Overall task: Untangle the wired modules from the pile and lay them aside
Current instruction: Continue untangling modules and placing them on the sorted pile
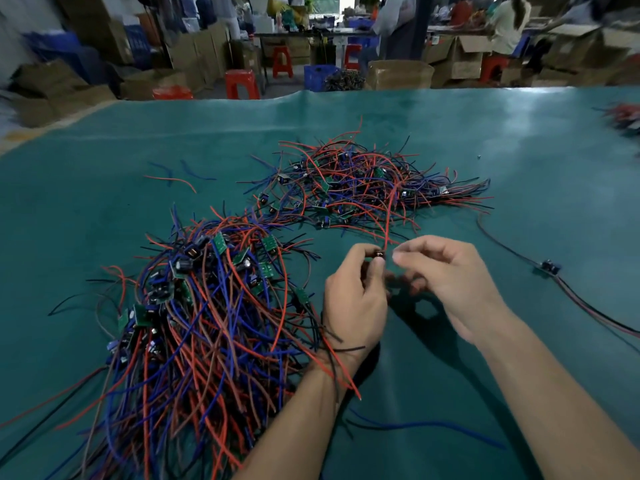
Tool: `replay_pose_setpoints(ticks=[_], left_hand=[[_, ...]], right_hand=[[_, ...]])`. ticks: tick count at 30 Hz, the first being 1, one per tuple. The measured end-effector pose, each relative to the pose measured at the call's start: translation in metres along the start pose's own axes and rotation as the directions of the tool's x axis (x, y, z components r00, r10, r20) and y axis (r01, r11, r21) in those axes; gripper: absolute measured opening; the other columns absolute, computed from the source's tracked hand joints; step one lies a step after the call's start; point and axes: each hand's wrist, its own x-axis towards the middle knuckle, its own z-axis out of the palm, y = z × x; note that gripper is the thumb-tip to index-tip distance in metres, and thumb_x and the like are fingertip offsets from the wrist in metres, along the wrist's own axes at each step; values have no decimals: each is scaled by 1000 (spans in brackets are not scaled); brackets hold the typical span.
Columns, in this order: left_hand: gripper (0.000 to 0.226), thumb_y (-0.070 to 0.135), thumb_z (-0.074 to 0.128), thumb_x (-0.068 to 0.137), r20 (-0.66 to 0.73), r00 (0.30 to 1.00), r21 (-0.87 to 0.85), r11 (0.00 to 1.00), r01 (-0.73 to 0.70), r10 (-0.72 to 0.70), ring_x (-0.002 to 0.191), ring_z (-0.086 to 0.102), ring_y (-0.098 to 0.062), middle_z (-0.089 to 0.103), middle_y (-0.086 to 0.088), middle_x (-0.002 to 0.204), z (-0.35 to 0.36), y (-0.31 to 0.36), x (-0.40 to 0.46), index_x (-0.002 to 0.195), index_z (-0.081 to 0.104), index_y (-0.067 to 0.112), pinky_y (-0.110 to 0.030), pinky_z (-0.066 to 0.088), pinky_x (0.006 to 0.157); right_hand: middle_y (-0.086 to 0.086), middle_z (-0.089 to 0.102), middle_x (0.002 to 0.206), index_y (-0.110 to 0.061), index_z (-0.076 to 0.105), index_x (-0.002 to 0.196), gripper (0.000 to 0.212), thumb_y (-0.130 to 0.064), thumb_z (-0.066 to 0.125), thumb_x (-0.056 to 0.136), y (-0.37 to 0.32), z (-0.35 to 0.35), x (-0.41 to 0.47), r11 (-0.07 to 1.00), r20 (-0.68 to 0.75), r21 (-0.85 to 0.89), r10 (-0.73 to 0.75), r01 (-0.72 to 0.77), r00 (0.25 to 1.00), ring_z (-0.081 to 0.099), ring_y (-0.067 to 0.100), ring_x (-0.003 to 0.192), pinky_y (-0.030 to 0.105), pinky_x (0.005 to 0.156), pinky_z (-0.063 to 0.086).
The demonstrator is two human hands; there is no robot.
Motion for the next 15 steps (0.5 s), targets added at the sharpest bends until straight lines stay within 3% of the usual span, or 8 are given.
replay_pose_setpoints(ticks=[5, 7, 10, 13, 15], left_hand=[[24, 19, 55, 88, 93, 996, -13, 1000, -6, 7, 81, 68, -22, 73, -1, 90, -1, 1, 0, 107, 67, 10, -41, 56, 80], [13, 10, 63, 89, 104, 994, -15, 1000, 20, -18, 69, 64, -15, 71, 3, 82, 0, 0, 0, 101, 65, 13, -38, 57, 74], [14, 5, 66, 92, 105, 994, -2, 999, 42, -42, 55, 58, -6, 67, 4, 68, 2, -3, 0, 96, 64, 18, -31, 54, 63], [9, 8, 62, 97, 108, 993, -17, 998, 56, -53, 44, 54, -5, 63, 3, 56, 1, -2, 1, 93, 66, 16, -26, 50, 51], [14, 8, 62, 96, 110, 992, -3, 998, 59, -58, 43, 53, -5, 60, 6, 51, 1, -3, 1, 89, 66, 18, -28, 51, 48]], right_hand=[[3, 70, 76, -14, 82, 87, 11, -8, 72, 89, 4, 1, 1, 989, 106, 116, 83, -95, 991, 53, 8, 55, 19, 47, 42], [1, 69, 72, -10, 81, 85, 6, -9, 78, 80, 4, 0, 3, 972, 69, 202, 104, -116, 992, 50, 7, 53, 17, 46, 41], [3, 71, 75, -8, 81, 80, 18, -18, 81, 66, 4, -2, 5, 951, 19, 293, 94, -96, 995, 54, 8, 54, 18, 47, 43], [4, 72, 79, -9, 81, 79, 15, -20, 82, 69, 4, -4, 6, 961, -6, 270, 70, -66, 998, 57, 9, 58, 19, 49, 45], [4, 71, 76, -12, 81, 76, 3, -15, 83, 77, 7, -7, 9, 988, -59, 156, 16, -7, 998, 57, 10, 59, 19, 49, 44]])
